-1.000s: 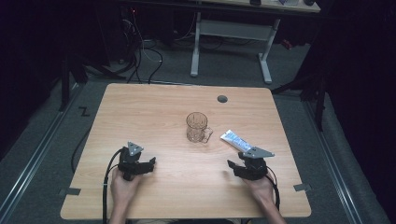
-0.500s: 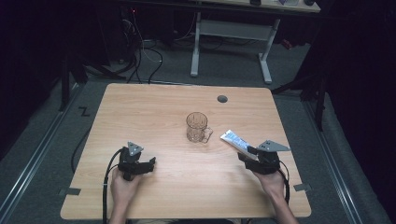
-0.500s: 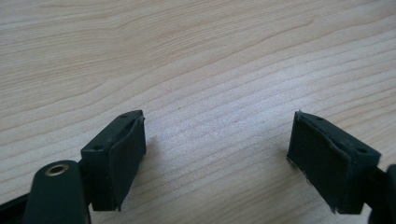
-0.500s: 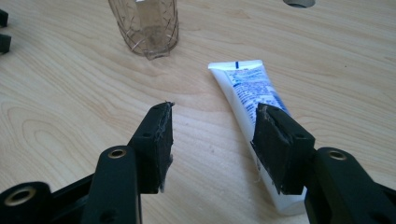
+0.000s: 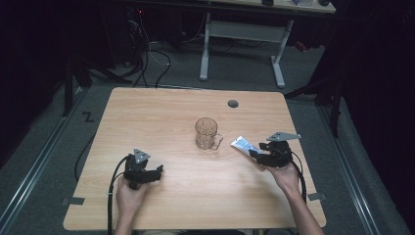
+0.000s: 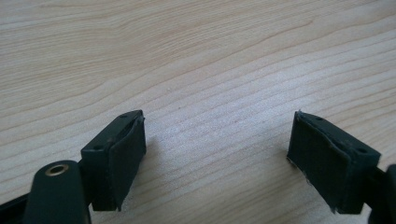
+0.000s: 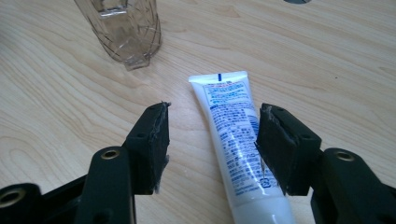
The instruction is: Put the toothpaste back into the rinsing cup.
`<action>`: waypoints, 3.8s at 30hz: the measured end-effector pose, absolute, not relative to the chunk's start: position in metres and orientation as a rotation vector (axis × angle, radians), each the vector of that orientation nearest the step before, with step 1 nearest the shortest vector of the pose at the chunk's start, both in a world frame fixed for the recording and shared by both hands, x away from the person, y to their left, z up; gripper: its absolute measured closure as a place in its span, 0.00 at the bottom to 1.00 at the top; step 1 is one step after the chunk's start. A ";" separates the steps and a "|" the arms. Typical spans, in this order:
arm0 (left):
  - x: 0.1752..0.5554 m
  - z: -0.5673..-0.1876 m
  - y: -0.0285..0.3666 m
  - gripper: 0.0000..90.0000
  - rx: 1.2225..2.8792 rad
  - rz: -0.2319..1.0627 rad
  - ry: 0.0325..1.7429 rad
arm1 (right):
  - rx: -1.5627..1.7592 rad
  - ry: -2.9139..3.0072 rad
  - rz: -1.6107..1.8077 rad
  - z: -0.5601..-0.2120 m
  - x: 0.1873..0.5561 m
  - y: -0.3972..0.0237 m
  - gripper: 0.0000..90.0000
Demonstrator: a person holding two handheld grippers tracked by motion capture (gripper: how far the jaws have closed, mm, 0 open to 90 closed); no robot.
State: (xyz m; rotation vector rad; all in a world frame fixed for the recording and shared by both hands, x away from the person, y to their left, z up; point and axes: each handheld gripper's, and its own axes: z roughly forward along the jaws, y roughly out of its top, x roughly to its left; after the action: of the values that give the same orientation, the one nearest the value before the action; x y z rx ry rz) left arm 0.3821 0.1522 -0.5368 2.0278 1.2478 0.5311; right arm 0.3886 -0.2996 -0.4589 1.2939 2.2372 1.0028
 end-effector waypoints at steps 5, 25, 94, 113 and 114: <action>0.382 -0.537 0.152 0.21 2.028 0.531 1.248 | 1.282 2.253 0.946 -0.453 0.399 -0.299 0.46; 0.382 -0.537 0.152 0.21 2.025 0.532 1.249 | 1.248 2.406 0.742 -0.444 0.444 -0.278 0.39; 0.382 -0.537 0.152 0.21 2.026 0.533 1.250 | 1.318 2.605 0.462 -0.473 0.481 -0.267 0.71; 0.382 -0.537 0.152 0.21 2.026 0.533 1.250 | 1.277 2.535 0.663 -0.450 0.462 -0.275 0.74; 0.382 -0.537 0.152 0.21 2.026 0.533 1.250 | 1.277 2.535 0.663 -0.450 0.462 -0.275 0.74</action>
State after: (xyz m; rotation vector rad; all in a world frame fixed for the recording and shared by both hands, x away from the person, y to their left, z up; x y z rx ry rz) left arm 0.3818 0.1521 -0.5369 2.0264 1.2498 0.5328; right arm 0.4621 -0.2753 -0.4495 1.2772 2.5349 0.6635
